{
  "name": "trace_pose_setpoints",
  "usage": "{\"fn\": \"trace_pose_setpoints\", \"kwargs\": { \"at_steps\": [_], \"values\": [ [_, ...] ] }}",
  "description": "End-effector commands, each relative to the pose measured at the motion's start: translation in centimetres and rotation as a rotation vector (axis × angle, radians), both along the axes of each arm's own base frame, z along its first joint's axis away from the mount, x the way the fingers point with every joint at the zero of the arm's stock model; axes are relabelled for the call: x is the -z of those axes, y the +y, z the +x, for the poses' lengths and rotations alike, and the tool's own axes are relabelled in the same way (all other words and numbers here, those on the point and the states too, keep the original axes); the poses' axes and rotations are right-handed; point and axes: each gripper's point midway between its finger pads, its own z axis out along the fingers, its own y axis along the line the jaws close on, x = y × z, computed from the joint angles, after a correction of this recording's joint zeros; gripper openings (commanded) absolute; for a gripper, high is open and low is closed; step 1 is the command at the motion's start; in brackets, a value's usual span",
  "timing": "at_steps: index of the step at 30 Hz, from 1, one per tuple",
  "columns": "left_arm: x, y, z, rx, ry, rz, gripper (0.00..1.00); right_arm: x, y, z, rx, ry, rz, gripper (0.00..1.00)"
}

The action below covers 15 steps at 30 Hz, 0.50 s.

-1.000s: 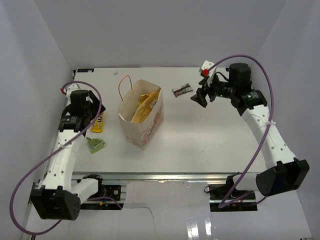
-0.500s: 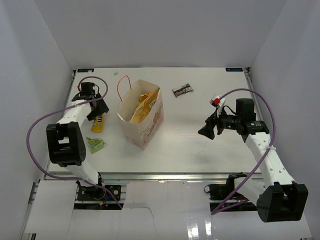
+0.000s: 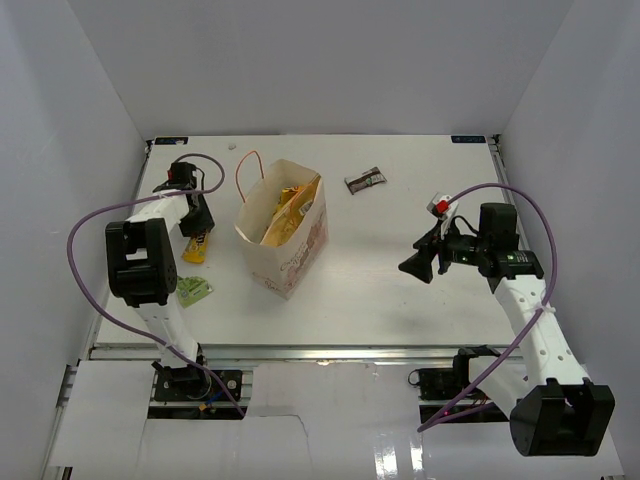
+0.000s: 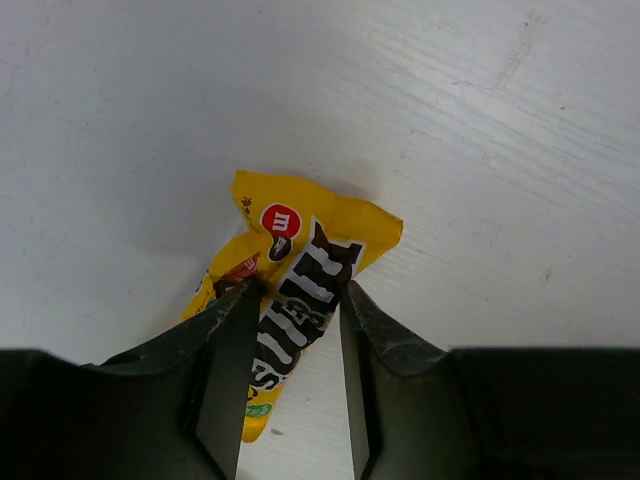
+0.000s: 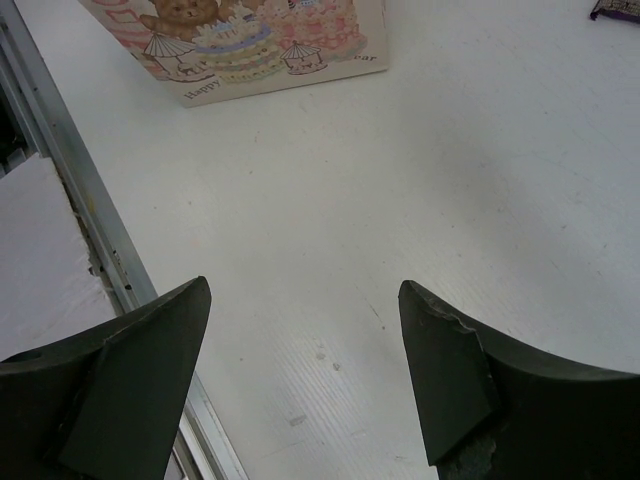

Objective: Place the snacks into the paper bag

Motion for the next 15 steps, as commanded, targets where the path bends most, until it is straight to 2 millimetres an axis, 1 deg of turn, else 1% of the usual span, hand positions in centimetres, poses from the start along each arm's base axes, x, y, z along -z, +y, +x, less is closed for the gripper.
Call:
{"fn": "trace_pose_setpoints", "kwargs": {
  "at_steps": [1,4,6,7,9,10,11,12,14,15],
  "values": [
    [-1.2,-0.1,0.9,0.021,-0.033,0.0,0.46,-1.0,0.1,-0.1,-0.003,-0.032,0.033,0.81],
    [-1.8,-0.3,1.1,0.018,-0.054,-0.014,0.25,-1.1,-0.1,-0.2,0.007,-0.033,0.038,0.81],
    [-3.0,-0.6,1.5,0.021,-0.091,-0.029,0.19,-1.1,-0.3,-0.1,0.016,-0.033,0.04,0.81],
    [-3.6,-0.8,1.7,0.025,-0.112,-0.039,0.14,-1.3,-0.3,-0.1,0.017,-0.037,0.043,0.81],
    [-5.6,-1.1,1.8,0.027,-0.167,-0.047,0.08,-1.5,-0.3,-0.2,0.015,-0.037,0.046,0.81],
    [-6.4,-1.2,2.0,0.031,-0.199,-0.055,0.03,-1.5,-0.3,-0.3,0.014,-0.04,0.047,0.81],
    [-7.3,-1.4,2.0,0.034,-0.226,-0.059,0.01,-1.6,-0.3,-0.3,0.013,-0.043,0.046,0.81],
    [-9.2,-1.5,1.7,0.034,-0.277,-0.062,0.01,-1.8,-0.9,0.1,0.041,-0.046,0.047,0.81],
    [-11.4,-1.9,1.6,0.04,-0.345,-0.081,0.0,-2.0,-1.0,0.1,0.039,-0.061,0.041,0.81],
    [-13.9,-2.2,1.0,0.043,-0.412,-0.089,0.0,-2.1,-1.1,0.1,0.037,-0.063,0.039,0.81]
  ]
}}
